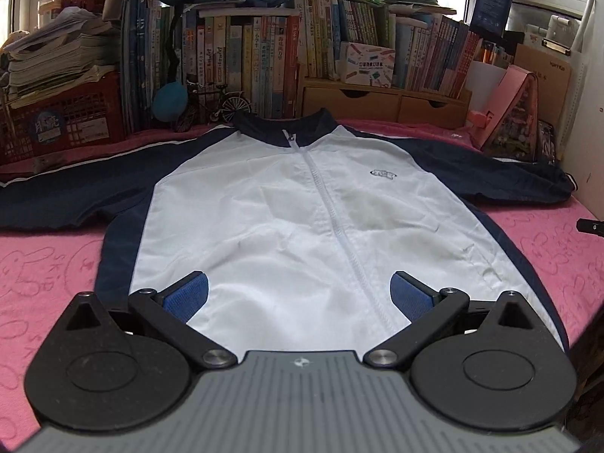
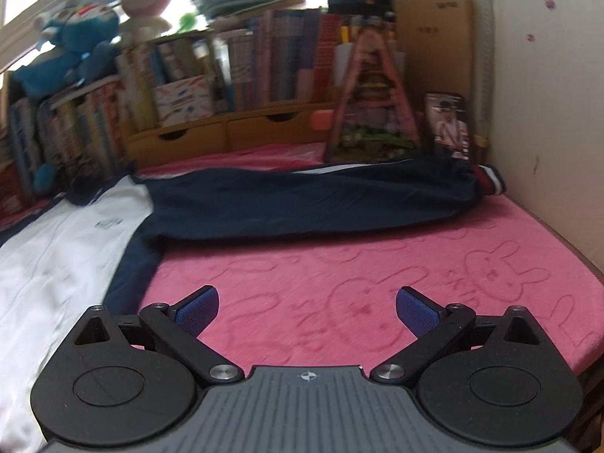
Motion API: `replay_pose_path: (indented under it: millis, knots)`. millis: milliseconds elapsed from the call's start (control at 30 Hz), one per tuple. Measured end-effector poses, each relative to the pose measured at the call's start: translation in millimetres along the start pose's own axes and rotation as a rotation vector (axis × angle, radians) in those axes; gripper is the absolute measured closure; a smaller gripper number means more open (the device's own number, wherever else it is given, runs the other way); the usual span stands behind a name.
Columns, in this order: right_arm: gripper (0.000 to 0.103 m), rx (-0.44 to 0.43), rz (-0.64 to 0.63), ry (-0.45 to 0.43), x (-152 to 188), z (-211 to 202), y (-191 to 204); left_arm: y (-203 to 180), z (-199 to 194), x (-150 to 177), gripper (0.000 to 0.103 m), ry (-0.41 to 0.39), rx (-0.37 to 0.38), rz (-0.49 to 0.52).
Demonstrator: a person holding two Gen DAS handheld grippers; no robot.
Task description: Fold clothes
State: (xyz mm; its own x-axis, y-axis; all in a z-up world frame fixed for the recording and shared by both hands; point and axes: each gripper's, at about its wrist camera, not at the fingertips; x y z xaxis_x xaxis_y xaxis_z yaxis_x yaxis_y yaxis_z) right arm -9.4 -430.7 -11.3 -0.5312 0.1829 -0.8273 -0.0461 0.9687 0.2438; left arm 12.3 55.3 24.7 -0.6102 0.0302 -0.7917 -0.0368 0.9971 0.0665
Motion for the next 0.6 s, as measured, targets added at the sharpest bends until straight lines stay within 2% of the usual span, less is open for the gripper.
replay_pose_path:
  millis: [167, 300, 400, 533, 600]
  knots:
    - [0.002, 0.149, 0.183, -0.078, -40, 53, -83, -46, 59, -40, 0.0, 0.061, 0.057, -0.055]
    - [0.002, 0.216, 0.298, -0.119, -59, 87, -133, -90, 95, -65, 0.0, 0.049, 0.04, -0.027]
    - [0.002, 0.216, 0.38, -0.142, -67, 106, -161, -116, 114, -70, 0.0, 0.046, 0.023, 0.026]
    - [0.002, 0.248, 0.429, -0.153, -76, 129, -182, -134, 139, -61, 0.0, 0.092, -0.008, 0.092]
    - [0.002, 0.268, 0.432, -0.149, -79, 140, -188, -139, 143, -50, 0.0, 0.066, -0.04, 0.138]
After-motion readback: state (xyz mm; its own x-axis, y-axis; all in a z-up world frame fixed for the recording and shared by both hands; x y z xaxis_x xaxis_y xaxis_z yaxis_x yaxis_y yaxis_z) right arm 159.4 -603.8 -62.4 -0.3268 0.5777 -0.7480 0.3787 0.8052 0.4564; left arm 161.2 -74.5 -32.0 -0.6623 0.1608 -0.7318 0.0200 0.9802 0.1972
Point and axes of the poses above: each gripper's, at about its wrist camera, not at the fingertips, and z roughly the way its jaws point, y to its left, x to its underside, and after that the axes turned 15 degrees about -x, right-handed
